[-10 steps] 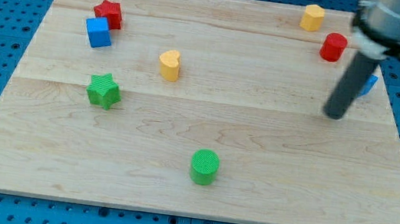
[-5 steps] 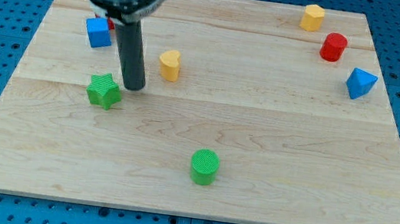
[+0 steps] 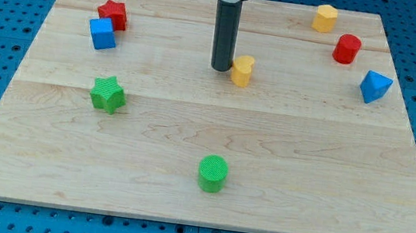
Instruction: Slide the yellow heart below the blue triangle
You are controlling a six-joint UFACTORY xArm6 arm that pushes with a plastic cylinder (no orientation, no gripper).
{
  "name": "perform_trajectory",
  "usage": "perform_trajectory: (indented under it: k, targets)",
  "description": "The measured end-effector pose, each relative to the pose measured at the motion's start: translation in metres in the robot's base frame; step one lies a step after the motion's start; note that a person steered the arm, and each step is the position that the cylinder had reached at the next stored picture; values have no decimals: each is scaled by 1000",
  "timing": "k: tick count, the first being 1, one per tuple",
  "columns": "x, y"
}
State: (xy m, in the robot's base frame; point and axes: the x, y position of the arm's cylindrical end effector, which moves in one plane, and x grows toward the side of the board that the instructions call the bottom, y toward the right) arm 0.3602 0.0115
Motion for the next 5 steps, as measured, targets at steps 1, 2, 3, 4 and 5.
perform_trajectory:
  k: [1,2,3,4,5]
  targets:
    - [5,28]
    - [26,92]
    - [50,118]
    - [64,113]
    - [83,110]
